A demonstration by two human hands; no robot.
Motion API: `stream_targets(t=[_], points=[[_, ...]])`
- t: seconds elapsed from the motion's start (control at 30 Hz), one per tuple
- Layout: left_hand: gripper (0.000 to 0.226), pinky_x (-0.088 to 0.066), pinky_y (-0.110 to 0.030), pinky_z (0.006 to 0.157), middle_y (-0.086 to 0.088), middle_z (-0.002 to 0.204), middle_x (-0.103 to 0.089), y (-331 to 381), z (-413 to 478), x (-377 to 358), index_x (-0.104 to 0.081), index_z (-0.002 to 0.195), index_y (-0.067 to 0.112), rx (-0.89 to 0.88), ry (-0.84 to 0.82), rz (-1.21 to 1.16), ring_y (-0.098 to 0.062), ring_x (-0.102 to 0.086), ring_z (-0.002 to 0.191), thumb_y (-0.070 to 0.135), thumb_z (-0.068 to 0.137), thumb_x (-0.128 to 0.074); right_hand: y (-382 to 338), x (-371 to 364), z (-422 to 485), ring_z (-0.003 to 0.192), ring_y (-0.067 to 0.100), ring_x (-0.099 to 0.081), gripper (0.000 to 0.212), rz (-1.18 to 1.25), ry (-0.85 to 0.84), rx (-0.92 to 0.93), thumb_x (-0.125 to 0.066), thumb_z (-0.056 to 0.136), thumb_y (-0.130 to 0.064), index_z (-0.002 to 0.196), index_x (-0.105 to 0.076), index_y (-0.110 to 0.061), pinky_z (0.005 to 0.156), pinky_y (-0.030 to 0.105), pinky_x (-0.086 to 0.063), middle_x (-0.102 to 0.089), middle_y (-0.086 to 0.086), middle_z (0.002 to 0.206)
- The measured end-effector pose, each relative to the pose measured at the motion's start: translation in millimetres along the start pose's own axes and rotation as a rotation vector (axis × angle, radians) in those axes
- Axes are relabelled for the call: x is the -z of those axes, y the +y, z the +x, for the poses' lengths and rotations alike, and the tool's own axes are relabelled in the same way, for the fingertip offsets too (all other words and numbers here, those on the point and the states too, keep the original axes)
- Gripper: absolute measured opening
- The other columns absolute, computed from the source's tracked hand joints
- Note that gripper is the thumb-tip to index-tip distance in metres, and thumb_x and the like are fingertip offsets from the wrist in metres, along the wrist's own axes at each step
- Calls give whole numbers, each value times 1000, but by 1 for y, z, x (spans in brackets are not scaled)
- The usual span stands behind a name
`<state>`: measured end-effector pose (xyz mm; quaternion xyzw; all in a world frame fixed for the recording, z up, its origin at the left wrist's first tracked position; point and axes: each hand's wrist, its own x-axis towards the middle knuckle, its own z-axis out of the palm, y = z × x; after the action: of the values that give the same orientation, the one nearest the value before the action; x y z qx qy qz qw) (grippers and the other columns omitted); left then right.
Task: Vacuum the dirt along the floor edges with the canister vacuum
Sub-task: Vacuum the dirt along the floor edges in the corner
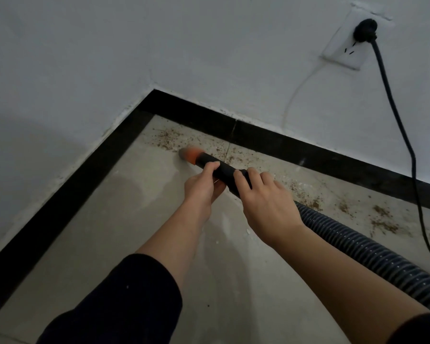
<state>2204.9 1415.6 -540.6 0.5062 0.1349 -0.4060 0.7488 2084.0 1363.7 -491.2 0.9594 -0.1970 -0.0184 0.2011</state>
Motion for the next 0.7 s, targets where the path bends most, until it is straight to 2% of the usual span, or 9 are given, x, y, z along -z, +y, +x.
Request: stream_targets(t=[0.17, 0.33, 0.47, 0.57, 0.7], points=[[16, -57, -28, 86, -13, 101, -73, 3, 0, 2, -67, 97, 6, -4, -3, -11, -21, -71, 94, 21, 89, -67, -2, 1, 3, 88, 25, -59, 74, -11, -16, 22, -78, 72, -17, 137, -43, -7, 70, 32, -51, -57, 13, 115], [17, -58, -27, 84, -13, 100, -73, 7, -1, 4, -67, 98, 6, -8, 0, -27, -20, -72, 91, 20, 89, -67, -5, 4, 7, 87, 25, -59, 73, -11, -23, 25, -78, 72, -16, 136, -44, -8, 69, 32, -51, -57, 13, 114], [17, -58, -27, 85, -12, 99, -74, 10, 0, 8, -67, 98, 7, -16, 5, -28, -19, -72, 90, 21, 89, -67, -8, 4, 10, 96, 26, -58, 77, -5, -36, 45, -76, 75, -16, 140, -38, -8, 75, 33, -51, -54, 15, 124], [17, -57, -28, 86, -12, 99, -74, 13, 0, 12, -67, 99, 7, -22, 4, -31, -19, -72, 91, 21, 89, -67, -11, 7, 13, 91, 26, -60, 79, -23, -27, 34, -81, 68, -17, 137, -43, -8, 71, 32, -52, -57, 16, 121], [15, -57, -28, 85, -12, 99, -74, 18, 0, 16, -67, 97, 7, -28, 11, -47, -20, -72, 92, 20, 90, -67, -16, 8, 17, 93, 26, -59, 76, -17, -28, 57, -77, 72, -16, 138, -41, -8, 73, 32, -51, -56, 15, 121]])
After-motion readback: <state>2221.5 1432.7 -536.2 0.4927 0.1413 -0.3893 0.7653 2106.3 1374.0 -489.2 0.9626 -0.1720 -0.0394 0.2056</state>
